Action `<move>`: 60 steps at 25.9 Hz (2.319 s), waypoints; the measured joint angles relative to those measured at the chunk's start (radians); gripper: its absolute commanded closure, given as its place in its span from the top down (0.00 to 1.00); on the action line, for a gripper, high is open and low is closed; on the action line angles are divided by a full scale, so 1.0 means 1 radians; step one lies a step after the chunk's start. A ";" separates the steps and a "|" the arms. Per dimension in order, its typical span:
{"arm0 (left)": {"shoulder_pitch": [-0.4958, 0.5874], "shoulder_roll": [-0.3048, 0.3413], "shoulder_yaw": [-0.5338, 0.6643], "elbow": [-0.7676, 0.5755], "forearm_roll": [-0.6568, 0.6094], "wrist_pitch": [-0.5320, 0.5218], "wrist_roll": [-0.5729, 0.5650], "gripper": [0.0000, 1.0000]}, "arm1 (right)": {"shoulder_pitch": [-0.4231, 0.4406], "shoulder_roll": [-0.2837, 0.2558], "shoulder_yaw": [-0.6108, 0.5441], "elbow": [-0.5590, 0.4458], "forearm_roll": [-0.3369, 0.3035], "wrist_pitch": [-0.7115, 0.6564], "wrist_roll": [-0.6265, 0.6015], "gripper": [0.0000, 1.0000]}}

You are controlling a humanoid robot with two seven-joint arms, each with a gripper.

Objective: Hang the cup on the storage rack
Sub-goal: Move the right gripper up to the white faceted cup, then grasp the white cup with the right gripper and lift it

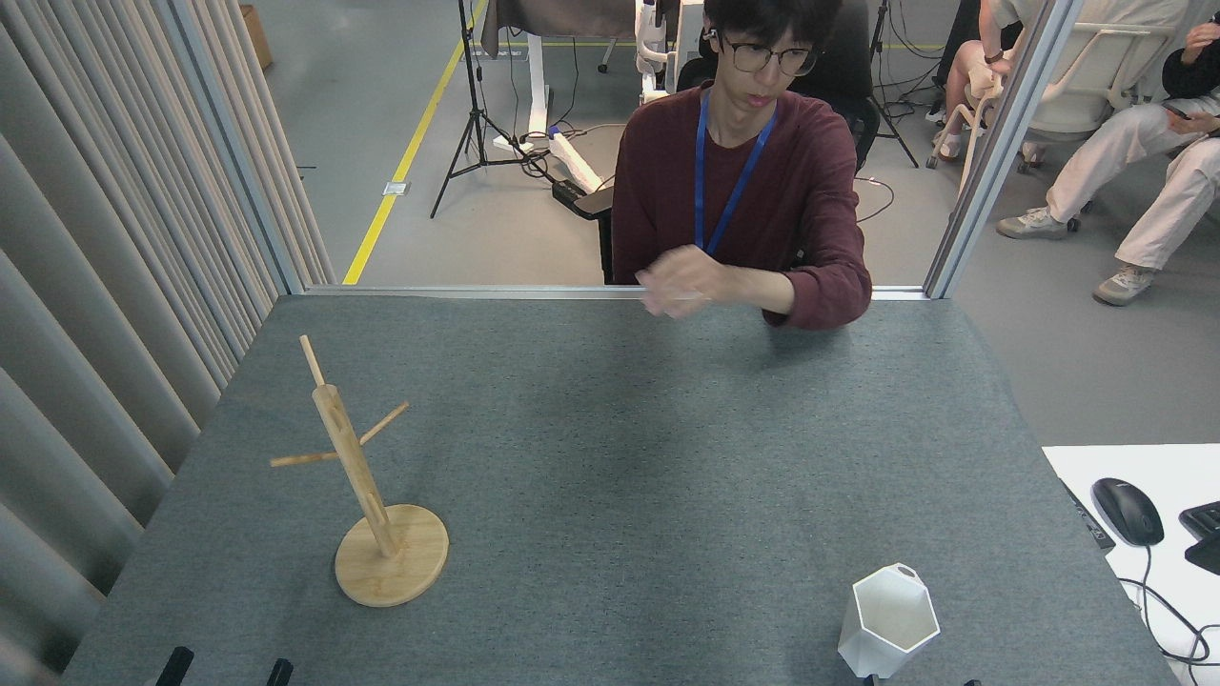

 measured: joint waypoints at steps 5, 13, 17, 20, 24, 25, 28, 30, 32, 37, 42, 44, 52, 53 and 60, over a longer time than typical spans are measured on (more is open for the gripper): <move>0.000 0.000 0.000 0.004 0.001 -0.001 0.000 1.00 | 0.000 0.000 0.000 0.004 -0.001 0.003 0.000 0.99; 0.000 0.000 0.003 0.017 0.006 0.001 0.000 1.00 | -0.051 -0.005 0.002 0.065 -0.001 0.006 0.031 0.99; 0.000 0.001 0.006 0.018 0.007 0.002 0.000 1.00 | -0.092 -0.008 0.004 0.096 0.003 0.006 0.044 0.99; 0.000 0.001 0.009 0.018 0.007 0.002 0.000 1.00 | -0.120 -0.009 0.004 0.119 0.005 0.004 0.047 0.99; 0.000 0.002 0.010 0.018 0.008 0.002 0.000 1.00 | -0.148 -0.010 0.006 0.147 0.006 0.001 0.047 0.99; 0.000 0.001 0.010 0.018 0.008 0.002 0.000 1.00 | -0.152 -0.012 0.006 0.151 0.006 0.001 0.047 0.99; 0.000 0.002 0.011 0.019 0.008 0.002 0.000 1.00 | -0.162 -0.021 0.006 0.165 0.006 0.000 0.047 0.99; 0.000 0.002 0.011 0.020 0.008 0.002 0.000 1.00 | -0.172 -0.025 0.008 0.175 0.006 0.000 0.047 0.99; 0.000 0.002 0.011 0.020 0.009 0.002 0.000 1.00 | -0.183 -0.028 0.010 0.188 0.006 0.000 0.048 0.99; 0.000 0.002 0.010 0.021 0.009 0.002 0.001 1.00 | -0.210 -0.035 0.011 0.218 0.006 -0.001 0.049 0.99; 0.000 0.002 0.011 0.021 0.009 0.002 0.001 1.00 | -0.238 -0.038 0.013 0.244 0.006 -0.003 0.046 0.84; 0.000 0.002 0.011 0.021 0.009 0.002 0.001 1.00 | -0.244 -0.038 0.014 0.250 0.007 -0.003 0.046 0.55; -0.007 -0.003 -0.004 0.000 0.003 0.007 0.059 1.00 | -0.242 -0.030 0.007 0.210 0.009 0.003 0.034 0.50; -0.015 -0.005 -0.014 -0.006 -0.002 0.007 0.065 1.00 | -0.246 -0.029 0.005 0.193 0.007 0.005 0.034 0.50; -0.118 -0.031 -0.257 0.001 -0.179 0.028 0.073 1.00 | -0.390 0.028 0.021 0.104 0.020 0.038 0.041 0.50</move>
